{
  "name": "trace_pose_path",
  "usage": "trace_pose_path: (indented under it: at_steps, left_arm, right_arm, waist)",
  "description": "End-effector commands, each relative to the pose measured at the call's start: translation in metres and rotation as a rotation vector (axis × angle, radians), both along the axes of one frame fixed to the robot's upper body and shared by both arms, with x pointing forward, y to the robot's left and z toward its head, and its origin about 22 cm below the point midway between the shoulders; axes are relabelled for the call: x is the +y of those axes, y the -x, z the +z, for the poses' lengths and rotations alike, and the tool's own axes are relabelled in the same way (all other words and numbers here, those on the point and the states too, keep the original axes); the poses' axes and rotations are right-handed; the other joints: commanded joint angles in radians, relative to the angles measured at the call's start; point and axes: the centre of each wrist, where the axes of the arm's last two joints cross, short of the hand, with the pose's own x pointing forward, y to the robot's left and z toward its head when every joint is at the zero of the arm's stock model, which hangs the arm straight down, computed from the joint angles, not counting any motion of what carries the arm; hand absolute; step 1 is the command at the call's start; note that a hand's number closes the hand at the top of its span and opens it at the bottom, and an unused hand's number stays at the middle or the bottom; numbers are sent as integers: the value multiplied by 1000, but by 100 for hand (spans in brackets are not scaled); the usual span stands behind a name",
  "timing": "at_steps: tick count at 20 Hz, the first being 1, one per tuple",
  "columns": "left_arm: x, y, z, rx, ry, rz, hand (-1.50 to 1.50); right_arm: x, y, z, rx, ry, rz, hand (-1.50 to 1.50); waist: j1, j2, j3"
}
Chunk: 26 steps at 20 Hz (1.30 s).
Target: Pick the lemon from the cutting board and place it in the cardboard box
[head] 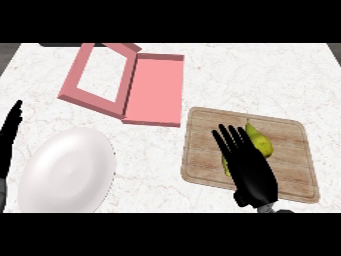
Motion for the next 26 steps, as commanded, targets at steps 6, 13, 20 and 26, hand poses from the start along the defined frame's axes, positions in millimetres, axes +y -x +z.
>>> trace_pose_path:
  at_steps: [6, 13, 20, 26]
  left_arm:
    - [-8, -6, -11, -4, 0, 0, 0]
    - [-3, -2, 0, 2, 3, -8, 0]
    - [-7, -18, 13, -23, 0, -52, 0]
    - [-23, -26, 16, -39, 3, -107, 0]
  right_arm:
    - [1, -25, -19, -163, 55, -15, 150]
    - [-6, -25, -20, -325, 79, -21, 150]
    - [-38, -97, 26, -278, 1, 157, 150]
    - [-82, -147, 80, -170, -96, 341, 150]
  waist:
    - [1, 1, 0]
    - [1, 0, 0]
    - [49, 20, 2]
    - [96, 42, 5]
